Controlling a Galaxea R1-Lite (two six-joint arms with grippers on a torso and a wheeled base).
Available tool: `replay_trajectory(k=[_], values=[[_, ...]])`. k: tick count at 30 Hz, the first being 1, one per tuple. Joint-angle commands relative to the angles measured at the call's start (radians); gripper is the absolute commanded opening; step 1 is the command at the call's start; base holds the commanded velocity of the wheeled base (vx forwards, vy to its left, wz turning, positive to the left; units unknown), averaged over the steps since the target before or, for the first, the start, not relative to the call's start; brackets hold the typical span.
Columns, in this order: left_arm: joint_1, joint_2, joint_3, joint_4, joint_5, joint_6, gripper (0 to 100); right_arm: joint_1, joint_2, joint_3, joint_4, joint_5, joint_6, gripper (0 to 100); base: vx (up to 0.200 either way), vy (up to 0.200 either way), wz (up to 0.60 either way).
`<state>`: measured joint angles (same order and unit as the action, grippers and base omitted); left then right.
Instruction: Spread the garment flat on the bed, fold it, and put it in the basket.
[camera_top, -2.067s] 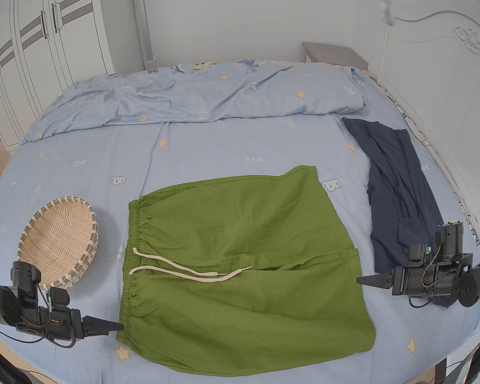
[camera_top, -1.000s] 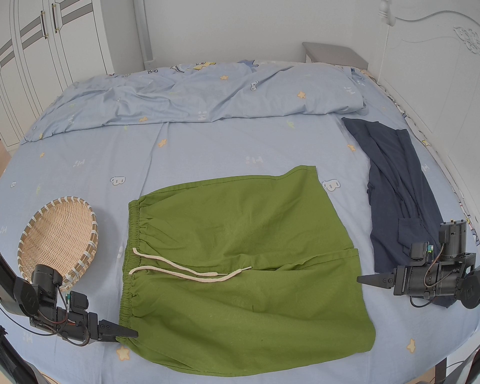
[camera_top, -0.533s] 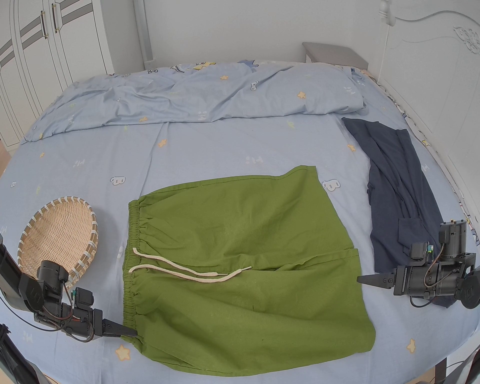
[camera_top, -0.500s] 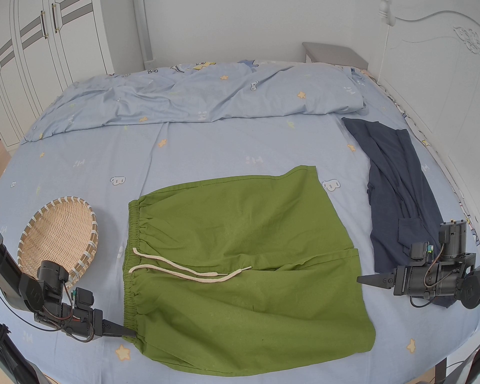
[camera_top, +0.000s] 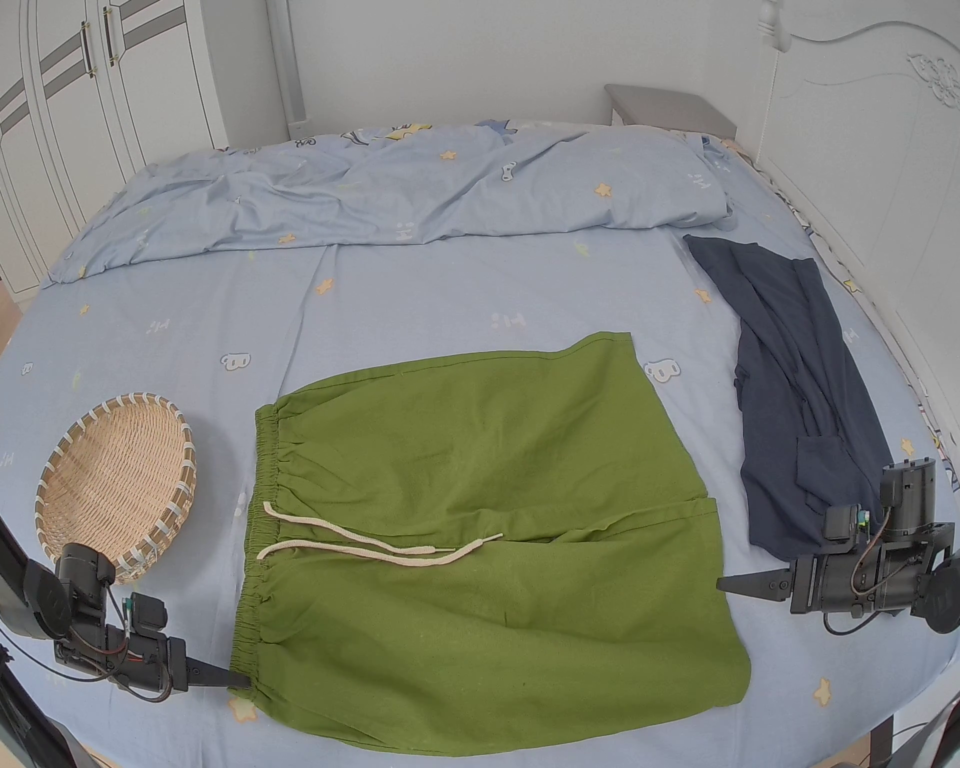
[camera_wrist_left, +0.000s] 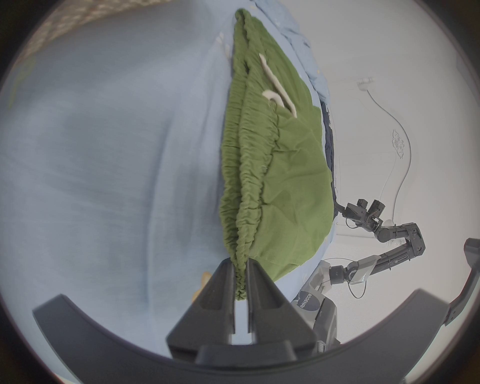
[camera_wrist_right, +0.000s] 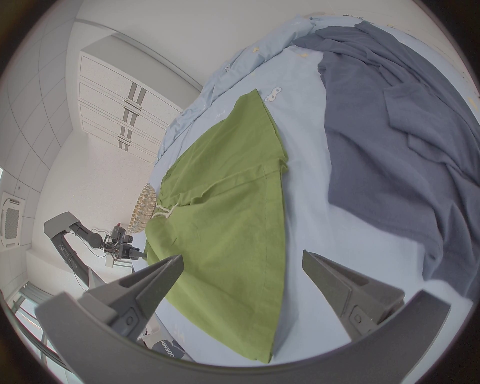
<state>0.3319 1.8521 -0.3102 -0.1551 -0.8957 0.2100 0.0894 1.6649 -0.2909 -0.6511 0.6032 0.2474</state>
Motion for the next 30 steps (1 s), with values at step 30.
replay_trajectory(k=[30], values=[[0.093, -0.013, 0.033, 0.003, -0.002, 0.054, 0, 0.139, 0.151, 0.291, -0.012, 0.099, -0.149, 100, 0.0, 0.0, 0.0]])
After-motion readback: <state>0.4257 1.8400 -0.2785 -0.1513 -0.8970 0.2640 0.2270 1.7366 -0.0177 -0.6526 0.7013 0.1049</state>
